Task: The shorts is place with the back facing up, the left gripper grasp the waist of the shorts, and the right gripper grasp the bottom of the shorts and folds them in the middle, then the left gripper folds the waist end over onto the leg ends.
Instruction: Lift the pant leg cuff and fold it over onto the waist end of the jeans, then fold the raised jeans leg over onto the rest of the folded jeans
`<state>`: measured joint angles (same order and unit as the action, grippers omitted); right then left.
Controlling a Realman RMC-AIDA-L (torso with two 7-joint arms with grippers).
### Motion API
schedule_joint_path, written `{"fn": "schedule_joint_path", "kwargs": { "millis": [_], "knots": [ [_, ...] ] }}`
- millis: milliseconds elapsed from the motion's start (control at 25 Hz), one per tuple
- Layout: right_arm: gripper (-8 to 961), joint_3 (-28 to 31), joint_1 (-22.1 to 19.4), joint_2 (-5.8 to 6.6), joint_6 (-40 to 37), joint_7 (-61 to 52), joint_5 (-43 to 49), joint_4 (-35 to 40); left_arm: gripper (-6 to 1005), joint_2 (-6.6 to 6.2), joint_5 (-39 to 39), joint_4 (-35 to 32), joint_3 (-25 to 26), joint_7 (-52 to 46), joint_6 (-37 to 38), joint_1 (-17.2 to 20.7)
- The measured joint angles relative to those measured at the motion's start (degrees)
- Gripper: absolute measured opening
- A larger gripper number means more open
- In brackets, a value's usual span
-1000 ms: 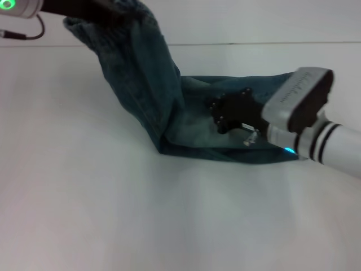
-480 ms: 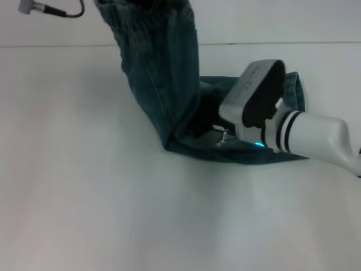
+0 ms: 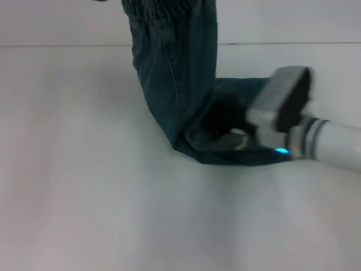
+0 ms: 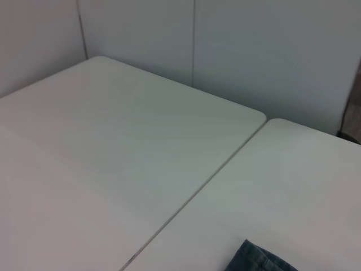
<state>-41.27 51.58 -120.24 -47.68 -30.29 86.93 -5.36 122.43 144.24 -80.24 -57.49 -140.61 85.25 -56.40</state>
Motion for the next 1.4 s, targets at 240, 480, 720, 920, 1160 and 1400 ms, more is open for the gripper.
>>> {"fn": "schedule_joint_path", "kwargs": {
  "millis": [240, 480, 720, 920, 1160, 1400],
  "knots": [
    [1, -2.1, -20.5, 0.57, -18.4, -13.4, 1.2, 21.0, 44, 1.07, 0.0, 3.2, -4.4, -0.1, -3.1, -1.3],
    [2, -1.7, -35.4, 1.11, -30.1, -22.1, 1.2, 33.4, 43, 1.71, -0.3, 7.5, -14.2, -3.2, -7.9, -4.0],
    [2, -0.2, -39.5, 1.47, -34.4, -23.4, 1.7, 34.0, 46, 2.01, 1.0, 13.0, -27.2, -9.0, -17.4, -7.8],
    [2, -0.2, -39.7, 1.12, -34.3, -23.4, 3.0, 34.0, 220, 2.03, 1.6, 16.2, -31.3, -9.6, -21.1, -10.2],
    [2, -0.2, -39.6, 1.52, -35.7, -24.5, 3.2, 34.6, 432, 2.02, 1.1, 8.4, -31.6, -7.1, -21.7, -2.7],
    [3, -0.5, -38.6, 2.97, -38.0, -27.9, 4.5, 35.5, 673, 2.05, -8.6, -4.1, -29.5, 3.8, -24.7, 17.2]
  ]
}}
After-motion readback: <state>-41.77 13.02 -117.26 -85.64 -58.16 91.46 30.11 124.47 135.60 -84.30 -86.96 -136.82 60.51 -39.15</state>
